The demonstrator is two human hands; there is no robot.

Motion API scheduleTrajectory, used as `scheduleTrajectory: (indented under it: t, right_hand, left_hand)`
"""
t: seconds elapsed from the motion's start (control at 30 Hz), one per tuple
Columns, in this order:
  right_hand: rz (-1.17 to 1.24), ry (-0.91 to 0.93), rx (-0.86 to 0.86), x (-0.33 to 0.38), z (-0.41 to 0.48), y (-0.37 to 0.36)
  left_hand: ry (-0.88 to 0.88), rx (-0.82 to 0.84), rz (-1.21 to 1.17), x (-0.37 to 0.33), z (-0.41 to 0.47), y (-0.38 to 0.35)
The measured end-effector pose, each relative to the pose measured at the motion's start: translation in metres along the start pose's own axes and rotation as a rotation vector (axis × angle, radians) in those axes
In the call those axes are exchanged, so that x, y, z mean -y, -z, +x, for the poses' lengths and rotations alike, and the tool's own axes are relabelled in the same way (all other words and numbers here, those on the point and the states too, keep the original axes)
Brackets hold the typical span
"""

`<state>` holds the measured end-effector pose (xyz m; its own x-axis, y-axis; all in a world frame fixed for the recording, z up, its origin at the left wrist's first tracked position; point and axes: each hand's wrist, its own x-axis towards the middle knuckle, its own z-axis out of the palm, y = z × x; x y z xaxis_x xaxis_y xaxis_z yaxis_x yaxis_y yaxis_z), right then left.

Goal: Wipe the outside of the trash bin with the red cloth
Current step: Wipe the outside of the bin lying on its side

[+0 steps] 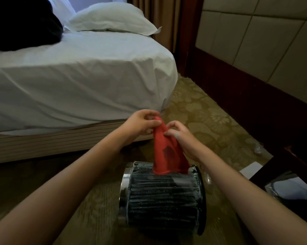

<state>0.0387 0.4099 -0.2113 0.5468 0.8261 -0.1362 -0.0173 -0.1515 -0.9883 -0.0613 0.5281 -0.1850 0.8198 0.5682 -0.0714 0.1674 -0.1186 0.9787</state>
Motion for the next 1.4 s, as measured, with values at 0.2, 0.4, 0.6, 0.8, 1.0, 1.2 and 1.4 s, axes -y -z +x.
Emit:
scheduleTrajectory:
  t: [0.2,0.4,0.6,0.8,1.0,1.2,1.4]
  right_hand:
    - [-0.066,-0.144,0.25,-0.008,0.009,-0.038]
    - [-0.169,-0.274,0.438,-0.01,0.027,-0.046]
    - [-0.127,-0.291,0.4,-0.032,0.04,-0.055]
    - [-0.525,-0.146,0.447,-0.034,0.049,-0.051]
    - [-0.518,0.009,0.338,-0.035,0.058,-0.057]
    - [-0.582,0.096,0.375,-0.033,0.062,-0.047]
    - [-1.453,0.619,-0.071,-0.054,0.056,-0.026]
  left_hand:
    - [0.056,-0.056,-0.1,0.033,-0.011,0.055]
    - [0.144,-0.002,-0.331,0.078,-0.026,0.079]
    - [0.196,0.036,-0.359,0.104,-0.025,0.075]
    - [0.195,-0.11,-0.154,0.116,-0.022,0.075]
    - [0.024,-0.315,0.001,0.105,-0.011,0.074]
    - [-0.063,-0.197,0.11,0.096,-0.01,0.06]
    - [0.172,-0.008,0.566,0.129,-0.025,0.055]
